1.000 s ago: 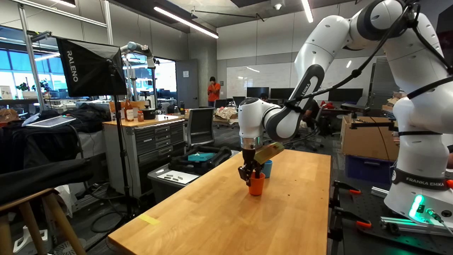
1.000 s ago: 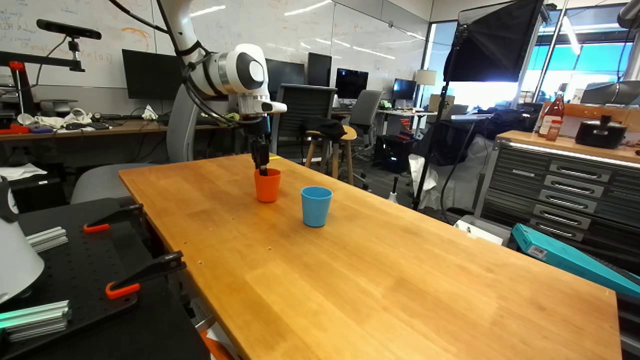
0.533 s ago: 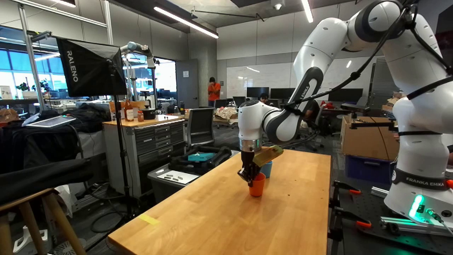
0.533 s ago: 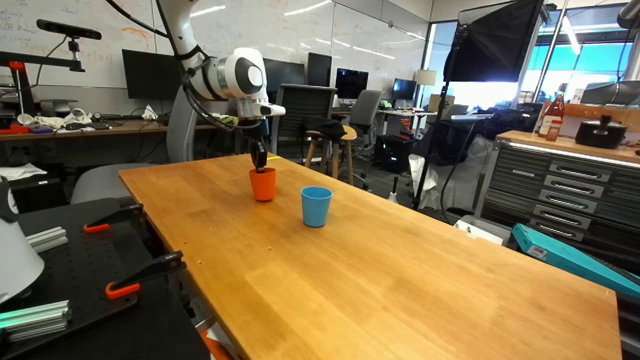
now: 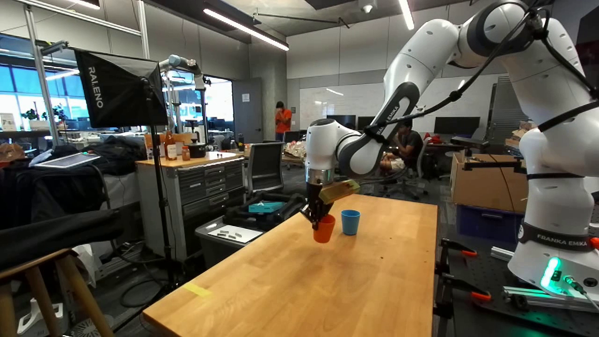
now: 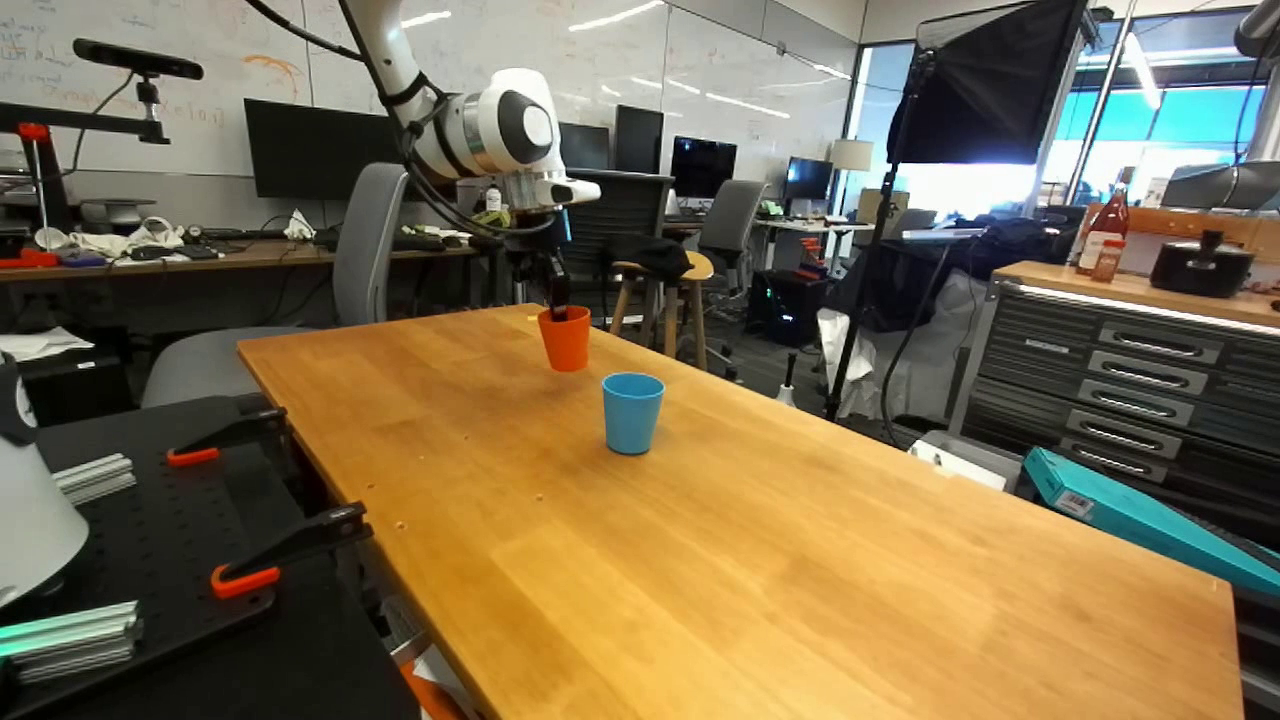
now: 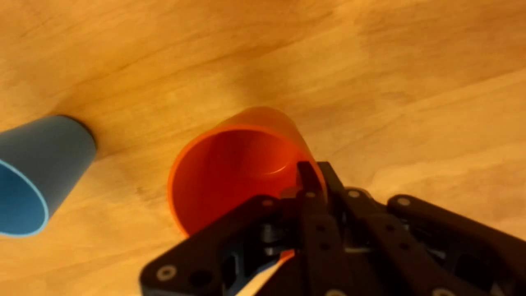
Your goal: Place the orange cup inside the blue cup
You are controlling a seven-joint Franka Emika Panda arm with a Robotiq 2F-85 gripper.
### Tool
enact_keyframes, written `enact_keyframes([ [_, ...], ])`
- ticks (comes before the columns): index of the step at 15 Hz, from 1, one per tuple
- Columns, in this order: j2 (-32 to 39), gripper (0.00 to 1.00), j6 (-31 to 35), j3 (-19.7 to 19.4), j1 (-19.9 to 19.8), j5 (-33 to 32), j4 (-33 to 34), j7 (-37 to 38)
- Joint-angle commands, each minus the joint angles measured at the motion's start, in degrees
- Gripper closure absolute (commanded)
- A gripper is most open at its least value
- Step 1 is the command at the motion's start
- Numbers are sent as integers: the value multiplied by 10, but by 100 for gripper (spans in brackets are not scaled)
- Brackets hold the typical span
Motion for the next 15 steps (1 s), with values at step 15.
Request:
enact_keyframes([
  [15, -52, 93, -173, -87, -24, -80, 87, 79],
])
